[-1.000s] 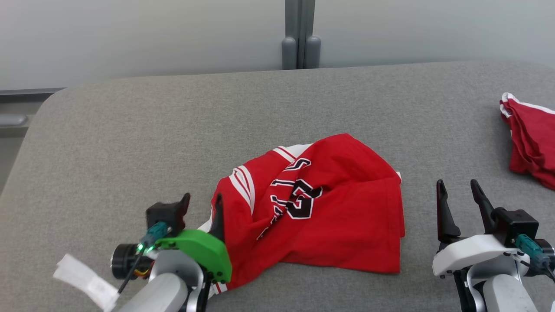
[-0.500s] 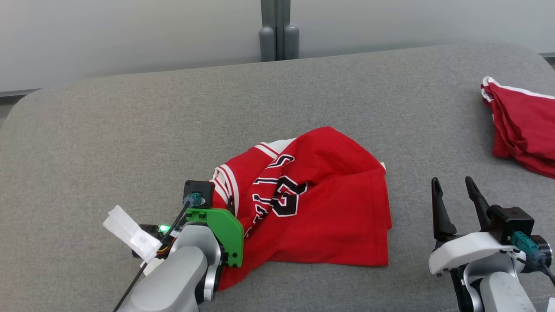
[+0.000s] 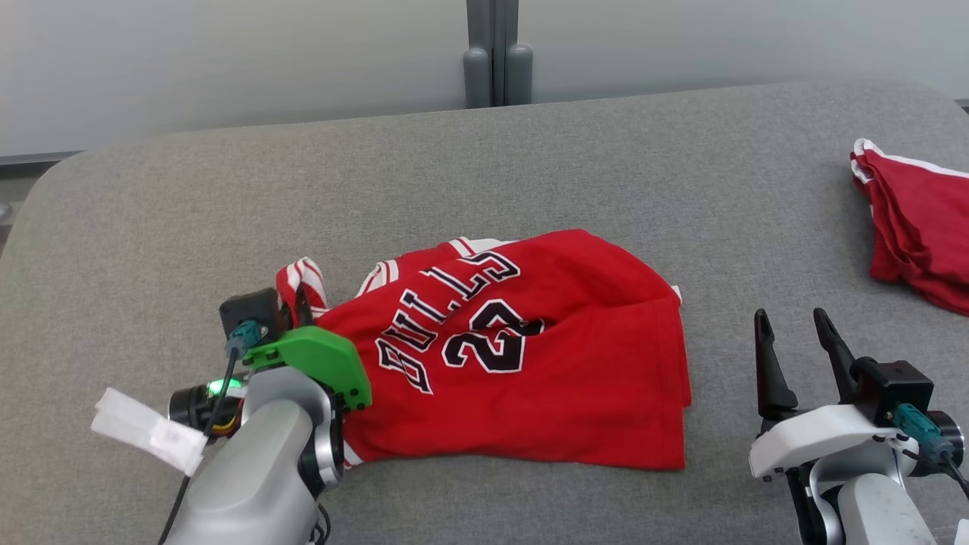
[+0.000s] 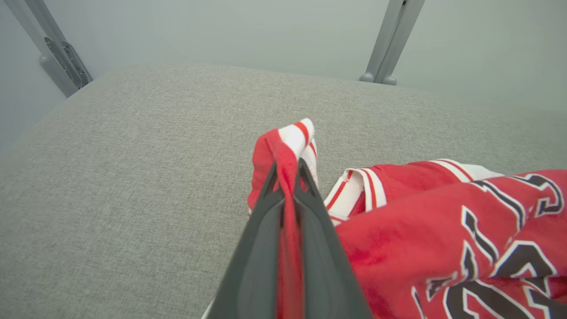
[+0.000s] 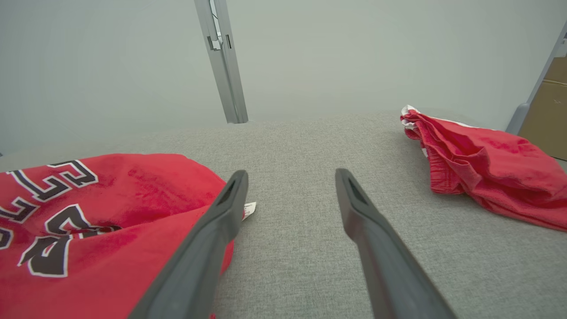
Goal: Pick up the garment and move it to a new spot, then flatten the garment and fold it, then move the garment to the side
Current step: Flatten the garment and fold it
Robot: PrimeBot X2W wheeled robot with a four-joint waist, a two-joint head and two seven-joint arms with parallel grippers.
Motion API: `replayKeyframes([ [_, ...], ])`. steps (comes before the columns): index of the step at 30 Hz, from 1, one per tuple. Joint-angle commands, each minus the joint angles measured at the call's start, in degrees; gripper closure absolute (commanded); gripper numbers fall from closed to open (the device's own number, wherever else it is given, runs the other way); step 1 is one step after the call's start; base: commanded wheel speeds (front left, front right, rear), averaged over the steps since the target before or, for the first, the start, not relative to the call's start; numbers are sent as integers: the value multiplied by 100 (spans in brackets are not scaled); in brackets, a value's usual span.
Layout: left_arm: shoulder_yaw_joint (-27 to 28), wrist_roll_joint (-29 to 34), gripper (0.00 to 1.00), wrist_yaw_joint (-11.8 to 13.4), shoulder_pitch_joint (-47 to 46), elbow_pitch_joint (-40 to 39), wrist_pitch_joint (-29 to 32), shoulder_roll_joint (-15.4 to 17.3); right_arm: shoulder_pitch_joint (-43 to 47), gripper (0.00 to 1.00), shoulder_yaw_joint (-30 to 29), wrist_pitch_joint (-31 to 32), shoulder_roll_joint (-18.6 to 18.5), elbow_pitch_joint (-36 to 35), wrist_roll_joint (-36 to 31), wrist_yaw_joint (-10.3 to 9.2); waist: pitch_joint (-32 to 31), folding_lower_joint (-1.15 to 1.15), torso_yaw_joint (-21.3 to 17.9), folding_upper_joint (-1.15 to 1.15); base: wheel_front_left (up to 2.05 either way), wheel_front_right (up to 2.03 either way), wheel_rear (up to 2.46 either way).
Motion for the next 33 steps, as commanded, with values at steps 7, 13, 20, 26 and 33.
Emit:
replayKeyframes([
  [7, 469, -240, 0, -61, 615, 29, -307, 186, 53, 0, 30, -27, -16, 22, -12, -9, -82, 0, 22, 0, 0, 0, 0],
  [13, 731, 198, 0, -141, 627, -638, -365, 269, 110, 0, -14, -12, -16, 0, -38, -9, -140, 0, 38, 0, 0, 0, 0],
  [20, -71, 736, 0, -1073, 488, -1108, 7, 279, 126, 0, 32, 29, -15, -44, -60, -9, -119, 0, -59, 0, 0, 0, 0],
  [26, -893, 1040, 0, -1710, 41, -765, 916, 130, 19, 0, 111, 57, -15, -93, -46, -9, 52, 0, -235, 0, 0, 0, 0],
  [33, -1400, 1383, 0, -2189, -535, -233, 1310, 110, -134, 0, 156, 31, -15, -113, -34, -9, 355, 0, -487, 0, 0, 0, 0],
])
